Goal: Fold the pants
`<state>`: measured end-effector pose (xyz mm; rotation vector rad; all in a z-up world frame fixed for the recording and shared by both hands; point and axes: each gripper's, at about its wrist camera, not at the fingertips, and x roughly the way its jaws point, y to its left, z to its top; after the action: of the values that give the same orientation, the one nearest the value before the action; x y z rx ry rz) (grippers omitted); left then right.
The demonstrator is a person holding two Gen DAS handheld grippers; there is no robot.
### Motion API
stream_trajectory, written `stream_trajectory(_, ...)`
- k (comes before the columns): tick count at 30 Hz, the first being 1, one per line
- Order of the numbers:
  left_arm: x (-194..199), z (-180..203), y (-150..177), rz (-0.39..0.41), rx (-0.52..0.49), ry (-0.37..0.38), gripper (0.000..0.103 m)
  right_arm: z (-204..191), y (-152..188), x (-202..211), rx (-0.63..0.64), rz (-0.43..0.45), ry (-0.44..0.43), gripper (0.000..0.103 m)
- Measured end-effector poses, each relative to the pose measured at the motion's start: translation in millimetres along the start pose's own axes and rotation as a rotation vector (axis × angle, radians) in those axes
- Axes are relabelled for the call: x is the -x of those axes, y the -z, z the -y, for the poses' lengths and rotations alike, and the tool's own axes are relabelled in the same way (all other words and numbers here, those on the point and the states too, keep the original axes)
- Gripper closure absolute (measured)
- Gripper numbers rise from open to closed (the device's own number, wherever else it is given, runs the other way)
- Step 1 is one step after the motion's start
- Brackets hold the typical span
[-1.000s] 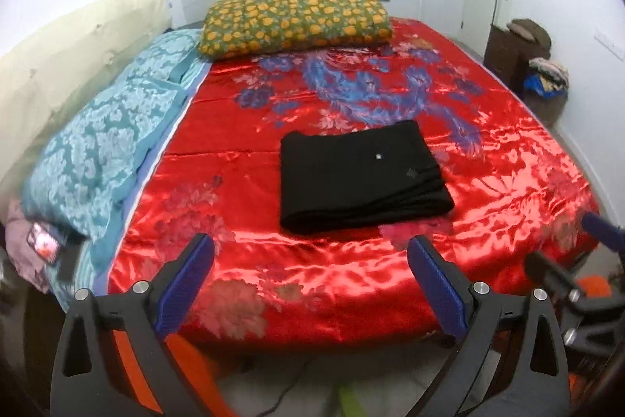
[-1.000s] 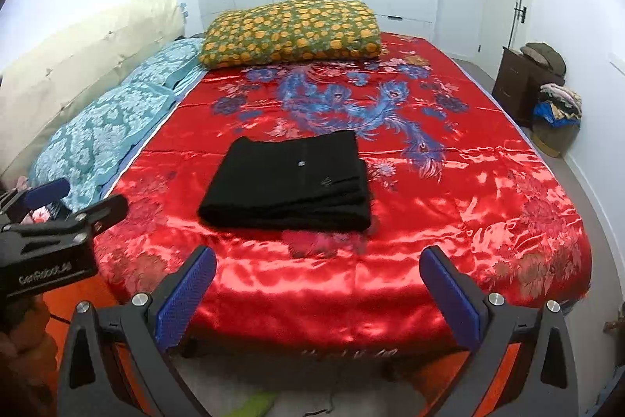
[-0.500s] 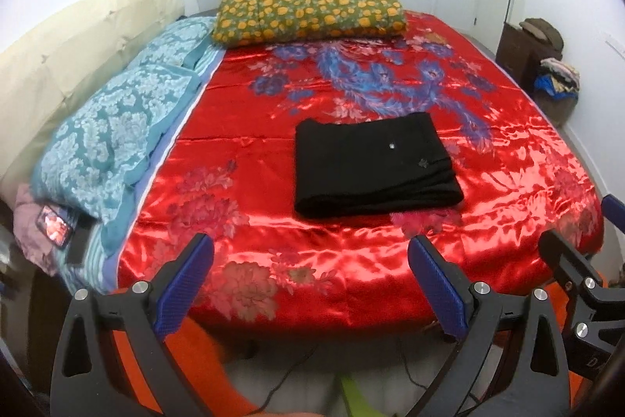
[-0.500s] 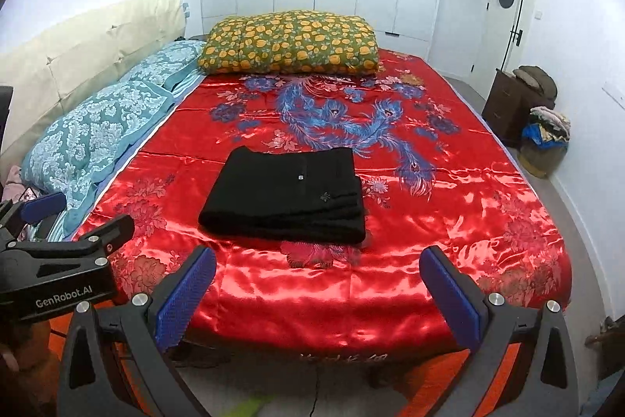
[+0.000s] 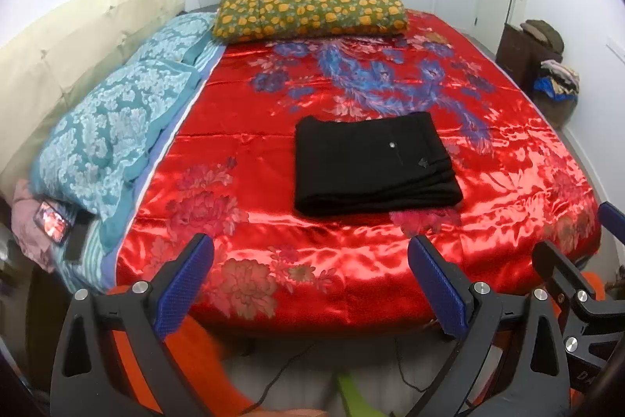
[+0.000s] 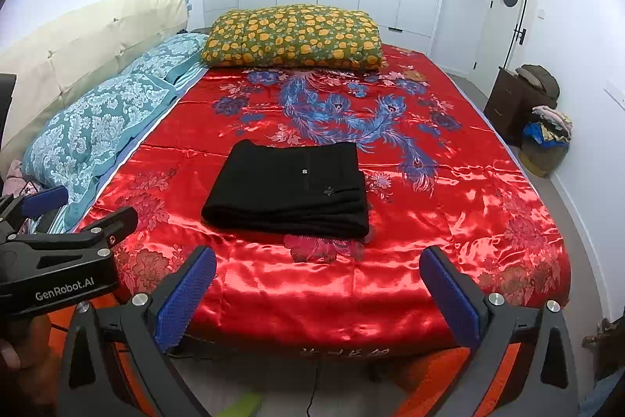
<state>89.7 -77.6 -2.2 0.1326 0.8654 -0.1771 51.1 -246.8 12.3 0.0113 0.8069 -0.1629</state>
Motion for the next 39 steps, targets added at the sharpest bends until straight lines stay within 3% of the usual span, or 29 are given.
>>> stream_trajectory(23, -0.2, 0.0, -1.1, -0.04, 0.013, 0.007, 0.0, -6.4, -6.0, 5.6, 0.006, -0.001, -0.021, 0.0)
stream_trajectory(29, 2.6, -1.6, -1.9, -0.026, 0.008, 0.017, 0.0, -9.4, -5.2, 4.9, 0.039, -0.001, 0.031, 0.0)
stream_trajectory(39, -0.3, 1.2, -1.6, -0.033, -0.006, 0.01, 0.0, -8.8, -9.1, 8.8, 0.025, 0.013, -0.002, 0.0)
